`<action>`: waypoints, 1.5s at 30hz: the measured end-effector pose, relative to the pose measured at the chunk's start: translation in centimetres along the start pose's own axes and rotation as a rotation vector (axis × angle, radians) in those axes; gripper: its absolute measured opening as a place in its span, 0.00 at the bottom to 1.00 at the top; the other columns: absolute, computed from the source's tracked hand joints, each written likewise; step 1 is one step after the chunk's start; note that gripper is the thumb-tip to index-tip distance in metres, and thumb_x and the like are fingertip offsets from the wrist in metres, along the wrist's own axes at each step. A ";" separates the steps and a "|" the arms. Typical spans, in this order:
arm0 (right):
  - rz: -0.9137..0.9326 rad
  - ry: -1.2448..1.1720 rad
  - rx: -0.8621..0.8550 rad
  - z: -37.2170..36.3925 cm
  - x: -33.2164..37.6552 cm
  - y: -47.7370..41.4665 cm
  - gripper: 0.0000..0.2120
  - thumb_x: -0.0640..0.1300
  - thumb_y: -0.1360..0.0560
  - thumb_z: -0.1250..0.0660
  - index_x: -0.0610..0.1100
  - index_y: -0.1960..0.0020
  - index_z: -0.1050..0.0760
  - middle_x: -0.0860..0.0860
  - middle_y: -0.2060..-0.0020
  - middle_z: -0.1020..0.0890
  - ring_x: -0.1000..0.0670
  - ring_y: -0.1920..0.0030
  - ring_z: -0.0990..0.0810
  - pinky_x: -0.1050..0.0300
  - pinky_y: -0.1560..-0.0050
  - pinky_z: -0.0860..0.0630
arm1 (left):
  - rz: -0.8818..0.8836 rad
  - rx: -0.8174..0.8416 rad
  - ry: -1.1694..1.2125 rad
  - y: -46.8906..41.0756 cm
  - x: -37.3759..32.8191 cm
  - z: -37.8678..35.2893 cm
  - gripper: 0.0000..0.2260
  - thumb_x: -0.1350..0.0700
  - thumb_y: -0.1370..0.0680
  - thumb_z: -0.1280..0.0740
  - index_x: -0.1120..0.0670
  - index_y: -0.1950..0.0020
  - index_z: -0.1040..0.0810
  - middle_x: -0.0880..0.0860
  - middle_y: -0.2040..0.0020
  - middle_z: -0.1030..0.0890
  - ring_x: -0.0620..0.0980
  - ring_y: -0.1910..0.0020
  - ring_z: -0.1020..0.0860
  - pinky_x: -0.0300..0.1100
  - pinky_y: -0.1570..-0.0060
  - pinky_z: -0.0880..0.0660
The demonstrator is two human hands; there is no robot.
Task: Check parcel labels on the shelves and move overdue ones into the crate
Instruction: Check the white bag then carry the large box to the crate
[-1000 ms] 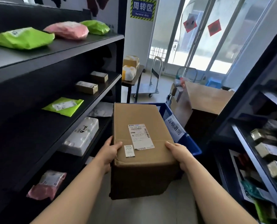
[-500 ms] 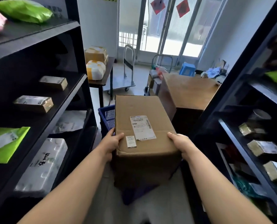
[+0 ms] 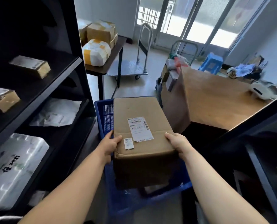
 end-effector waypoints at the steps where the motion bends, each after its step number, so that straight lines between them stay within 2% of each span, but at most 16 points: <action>1: -0.009 0.027 0.016 -0.6 0.3 -1.5 0.19 0.51 0.24 0.33 0.40 0.39 0.24 0.46 0.50 0.18 0.46 0.51 0.19 0.55 0.50 0.23 | 0.013 -0.012 -0.005 -1.4 -0.1 0.1 0.26 0.59 0.22 0.35 0.48 0.26 0.37 0.58 0.39 0.20 0.57 0.48 0.18 0.51 0.57 0.20; 5: -0.034 0.103 0.056 -3.4 1.4 -7.2 0.18 0.50 0.23 0.35 0.40 0.37 0.25 0.47 0.50 0.21 0.47 0.54 0.21 0.57 0.56 0.25 | 0.059 -0.053 -0.007 -7.1 -1.0 0.5 0.26 0.60 0.22 0.34 0.48 0.26 0.37 0.58 0.39 0.20 0.55 0.51 0.18 0.46 0.64 0.21; 9: -0.084 0.138 0.073 -6.8 1.5 -13.2 0.19 0.50 0.22 0.35 0.39 0.37 0.25 0.45 0.48 0.20 0.43 0.48 0.19 0.53 0.48 0.23 | 0.132 -0.078 -0.026 -13.6 -1.5 1.6 0.28 0.60 0.22 0.34 0.47 0.24 0.39 0.58 0.39 0.21 0.56 0.50 0.18 0.49 0.62 0.20; 11: -0.115 0.136 0.076 -8.6 1.1 -16.3 0.19 0.49 0.23 0.35 0.39 0.37 0.24 0.46 0.49 0.19 0.44 0.48 0.19 0.51 0.45 0.22 | 0.162 -0.094 -0.040 -16.9 -1.5 2.1 0.28 0.60 0.22 0.35 0.47 0.24 0.40 0.58 0.38 0.21 0.56 0.49 0.18 0.50 0.60 0.20; 13: -0.145 0.135 0.086 -10.4 0.5 -19.1 0.19 0.49 0.22 0.35 0.39 0.37 0.25 0.46 0.49 0.19 0.46 0.51 0.20 0.53 0.49 0.21 | 0.183 -0.105 -0.057 -20.2 -1.1 2.7 0.26 0.60 0.21 0.36 0.48 0.25 0.39 0.58 0.38 0.21 0.56 0.49 0.18 0.49 0.59 0.20; 15: -0.174 0.133 0.111 -12.1 -0.2 -21.8 0.18 0.49 0.21 0.36 0.40 0.36 0.25 0.46 0.49 0.20 0.48 0.55 0.21 0.57 0.59 0.24 | 0.194 -0.115 -0.072 -23.2 -0.5 3.2 0.22 0.60 0.20 0.37 0.49 0.27 0.34 0.57 0.40 0.20 0.55 0.50 0.18 0.48 0.59 0.20; 18: -0.222 0.144 0.136 -14.5 -1.7 -25.9 0.20 0.52 0.22 0.36 0.42 0.35 0.26 0.47 0.49 0.21 0.48 0.53 0.21 0.56 0.55 0.25 | 0.222 -0.135 -0.093 -27.3 1.0 3.9 0.15 0.60 0.19 0.40 0.48 0.34 0.31 0.56 0.43 0.19 0.54 0.51 0.18 0.47 0.61 0.20; 21: -0.248 0.177 0.165 -16.8 -3.3 -29.7 0.21 0.53 0.22 0.36 0.43 0.32 0.27 0.47 0.48 0.22 0.48 0.54 0.23 0.57 0.61 0.29 | 0.252 -0.165 -0.078 -31.3 2.9 4.7 0.10 0.60 0.18 0.41 0.47 0.40 0.30 0.54 0.49 0.18 0.54 0.54 0.18 0.48 0.62 0.20; 23: -0.252 0.212 0.194 -18.3 -4.2 -32.1 0.22 0.53 0.21 0.37 0.43 0.31 0.28 0.47 0.47 0.23 0.48 0.53 0.24 0.57 0.63 0.30 | 0.271 -0.189 -0.072 -33.9 4.4 5.4 0.13 0.59 0.19 0.40 0.50 0.35 0.29 0.55 0.47 0.18 0.55 0.53 0.17 0.49 0.59 0.19; 25: -0.260 0.229 0.218 -19.8 -5.3 -34.3 0.22 0.53 0.21 0.38 0.43 0.31 0.29 0.46 0.45 0.23 0.48 0.51 0.25 0.56 0.60 0.29 | 0.284 -0.217 -0.064 -36.2 5.8 6.0 0.16 0.58 0.19 0.40 0.48 0.31 0.31 0.56 0.45 0.18 0.55 0.51 0.17 0.50 0.57 0.19; 27: -0.264 0.226 0.233 -21.2 -6.6 -36.3 0.23 0.53 0.22 0.37 0.43 0.31 0.29 0.45 0.40 0.22 0.46 0.47 0.24 0.53 0.50 0.27 | 0.287 -0.248 -0.062 -38.2 7.1 6.4 0.18 0.58 0.19 0.40 0.47 0.29 0.33 0.55 0.45 0.18 0.55 0.52 0.17 0.49 0.59 0.19; 29: -0.260 0.221 0.236 -22.4 -7.9 -38.3 0.23 0.53 0.22 0.36 0.44 0.30 0.29 0.45 0.39 0.22 0.46 0.45 0.24 0.50 0.44 0.26 | 0.265 -0.285 -0.074 -39.9 8.4 6.4 0.17 0.58 0.18 0.41 0.47 0.30 0.33 0.55 0.43 0.19 0.55 0.50 0.18 0.48 0.57 0.20; 33: -0.185 0.253 0.261 -24.4 -9.8 -41.6 0.22 0.52 0.22 0.37 0.45 0.30 0.30 0.46 0.37 0.24 0.48 0.48 0.26 0.53 0.48 0.29 | 0.206 -0.368 -0.135 -43.4 11.1 6.5 0.16 0.59 0.19 0.43 0.45 0.33 0.32 0.52 0.43 0.20 0.55 0.46 0.20 0.52 0.45 0.22; 36: -0.129 0.268 0.264 -25.5 -11.6 -43.9 0.22 0.51 0.22 0.36 0.47 0.30 0.30 0.47 0.36 0.24 0.49 0.46 0.26 0.52 0.45 0.28 | 0.198 -0.408 -0.162 -45.8 12.5 7.1 0.19 0.58 0.19 0.42 0.47 0.28 0.35 0.54 0.40 0.20 0.56 0.45 0.21 0.53 0.42 0.23; 41: -0.110 0.268 0.265 -27.5 -14.5 -47.0 0.22 0.50 0.23 0.34 0.46 0.31 0.29 0.46 0.37 0.23 0.48 0.43 0.24 0.49 0.39 0.26 | 0.227 -0.439 -0.132 -48.9 14.5 7.5 0.22 0.61 0.19 0.42 0.48 0.26 0.38 0.54 0.46 0.22 0.57 0.50 0.21 0.51 0.51 0.22; 45: -0.104 0.260 0.266 -29.0 -16.2 -49.2 0.23 0.49 0.24 0.33 0.46 0.30 0.31 0.47 0.38 0.23 0.46 0.41 0.23 0.46 0.38 0.25 | 0.241 -0.489 -0.144 -51.3 15.9 8.3 0.24 0.61 0.19 0.42 0.46 0.24 0.41 0.54 0.45 0.22 0.57 0.52 0.21 0.51 0.55 0.22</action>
Point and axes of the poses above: each hand's wrist, its own y-axis away from the middle knuckle, its own z-axis out of the back of the hand, x = y × z, the point moved 2 cm from there along -y, towards the middle knuckle
